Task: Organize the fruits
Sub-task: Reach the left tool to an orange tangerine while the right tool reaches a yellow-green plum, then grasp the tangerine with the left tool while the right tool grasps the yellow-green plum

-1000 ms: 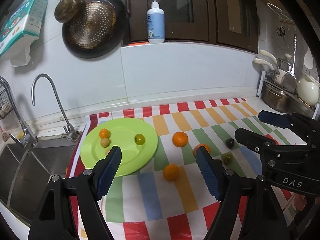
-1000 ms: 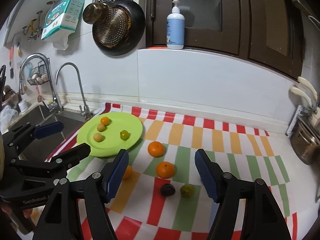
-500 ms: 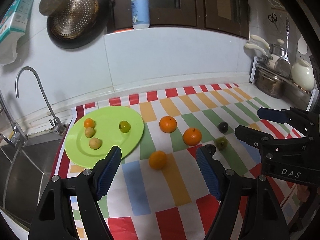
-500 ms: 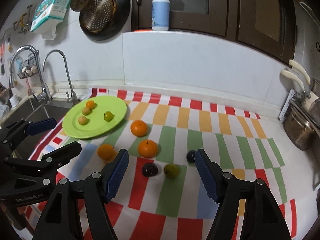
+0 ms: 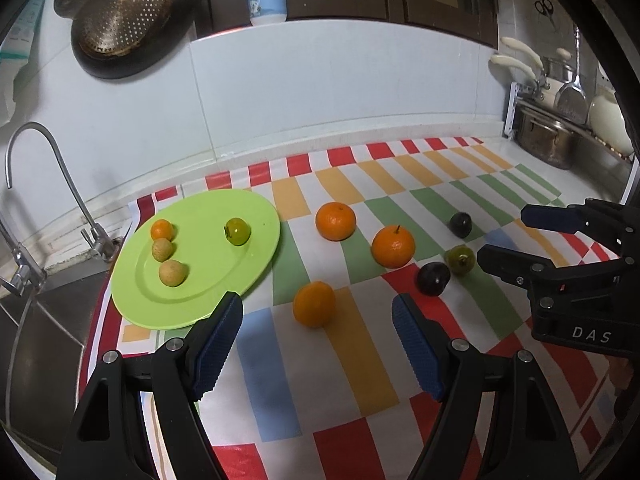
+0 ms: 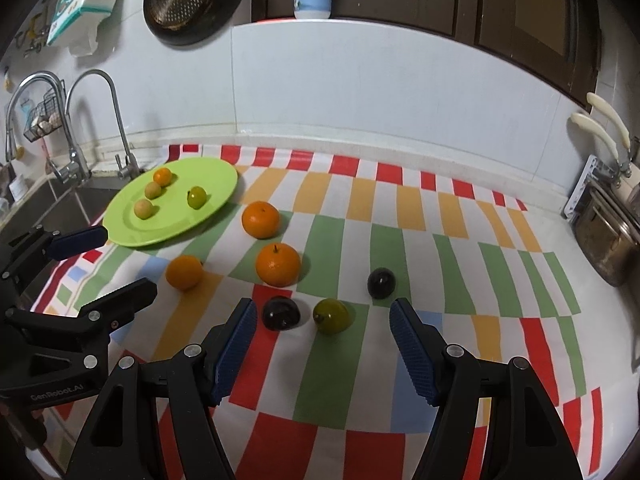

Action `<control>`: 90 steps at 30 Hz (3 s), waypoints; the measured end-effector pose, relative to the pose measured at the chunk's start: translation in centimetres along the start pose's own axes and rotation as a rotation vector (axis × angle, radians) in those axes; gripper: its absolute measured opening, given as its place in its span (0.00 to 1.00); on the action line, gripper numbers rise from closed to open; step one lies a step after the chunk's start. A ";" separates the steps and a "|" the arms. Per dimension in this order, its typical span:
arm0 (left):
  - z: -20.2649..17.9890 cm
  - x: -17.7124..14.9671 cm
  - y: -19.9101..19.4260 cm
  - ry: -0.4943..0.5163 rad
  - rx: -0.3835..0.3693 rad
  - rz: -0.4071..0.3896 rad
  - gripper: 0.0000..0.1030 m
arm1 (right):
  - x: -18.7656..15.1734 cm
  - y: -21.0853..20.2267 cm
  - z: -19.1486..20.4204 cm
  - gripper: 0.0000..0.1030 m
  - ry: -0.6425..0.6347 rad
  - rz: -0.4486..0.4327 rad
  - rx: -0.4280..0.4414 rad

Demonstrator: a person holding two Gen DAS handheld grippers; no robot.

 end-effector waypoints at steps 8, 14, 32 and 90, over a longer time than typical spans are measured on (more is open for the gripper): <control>0.2 -0.3 2.0 0.002 -0.001 0.036 0.74 | -0.2 2.2 -0.2 0.67 0.003 0.040 -0.006; 0.4 -0.5 3.6 0.004 -0.006 0.062 0.74 | -0.2 3.9 -0.5 0.67 0.011 0.078 0.003; -0.3 -0.1 6.6 0.022 -0.041 0.098 0.67 | -0.6 6.2 -2.3 0.56 0.044 0.121 -0.024; 5.8 2.3 -3.4 -0.105 0.078 -0.068 0.32 | 3.9 -0.7 7.4 0.29 -0.041 -0.060 0.259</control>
Point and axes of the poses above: each gripper's, at about its wrist camera, not at the fingertips, and y roughly the way its jaws point, z to its left, x to its top, the point moved 2 cm from there along y, roughly the way its jaws point, and after that the axes turned 10 degrees about y, right-handed, at the moved point
